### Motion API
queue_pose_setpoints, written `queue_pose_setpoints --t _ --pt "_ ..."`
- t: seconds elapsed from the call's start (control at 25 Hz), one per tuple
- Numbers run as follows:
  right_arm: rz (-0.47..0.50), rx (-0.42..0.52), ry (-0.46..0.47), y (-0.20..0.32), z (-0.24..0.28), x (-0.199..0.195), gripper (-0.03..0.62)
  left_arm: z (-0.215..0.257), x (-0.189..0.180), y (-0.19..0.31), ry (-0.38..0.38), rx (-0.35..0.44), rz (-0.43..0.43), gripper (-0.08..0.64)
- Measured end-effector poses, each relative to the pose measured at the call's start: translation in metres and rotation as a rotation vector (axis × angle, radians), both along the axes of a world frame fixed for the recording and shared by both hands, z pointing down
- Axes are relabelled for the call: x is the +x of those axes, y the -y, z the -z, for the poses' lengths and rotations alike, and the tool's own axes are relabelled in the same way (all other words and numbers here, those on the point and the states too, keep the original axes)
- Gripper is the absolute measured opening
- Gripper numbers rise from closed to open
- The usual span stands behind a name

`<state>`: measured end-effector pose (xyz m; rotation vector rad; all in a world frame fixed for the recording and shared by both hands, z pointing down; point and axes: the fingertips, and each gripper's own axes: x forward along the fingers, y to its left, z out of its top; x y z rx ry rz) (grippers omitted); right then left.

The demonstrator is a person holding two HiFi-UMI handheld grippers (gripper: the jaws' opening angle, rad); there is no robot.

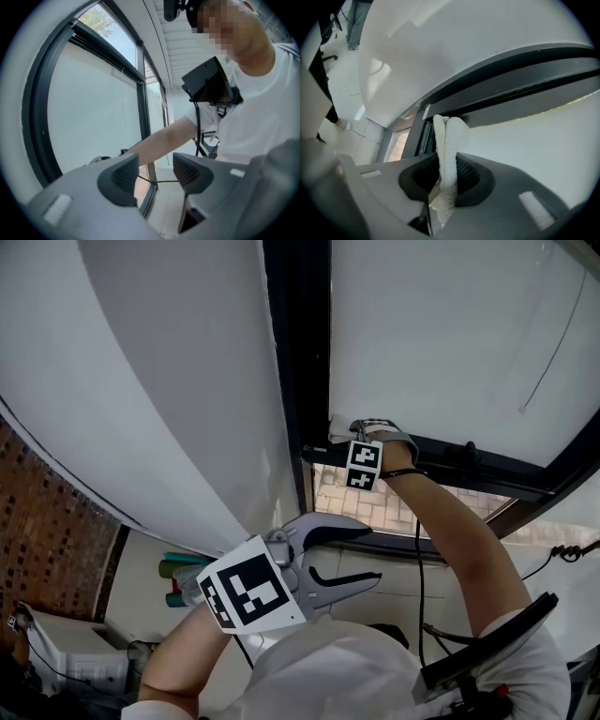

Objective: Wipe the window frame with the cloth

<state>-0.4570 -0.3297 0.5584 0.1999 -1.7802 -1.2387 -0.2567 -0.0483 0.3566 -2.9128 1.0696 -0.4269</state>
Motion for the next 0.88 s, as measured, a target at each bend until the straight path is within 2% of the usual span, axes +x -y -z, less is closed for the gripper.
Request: queue_pose_setpoints --t 0.2,0.36,0.56,0.72,0.88 --pt "0.028 -0.078 -0.021 -0.025 -0.007 0.016 0.07 0.004 0.01 0.002 -0.004 0.004 -0.044 0.244" --pt "0.042 -0.149 0.017 -0.045 -0.001 0.032 0.071 0.006 0.025 0.01 -0.004 0.007 -0.088 0.244" --pt "0.073 -0.146 0.077 -0.058 0.022 0.069 0.069 0.009 0.057 0.026 -0.005 0.013 -0.164 0.243" --pt "0.087 -0.11 0.135 -0.066 0.07 0.117 0.069 0.014 0.088 0.041 -0.009 0.031 -0.227 0.244" --pt "0.037 -0.088 0.197 -0.047 0.097 0.191 0.071 0.015 0.122 0.053 -0.015 0.034 -0.279 0.244"
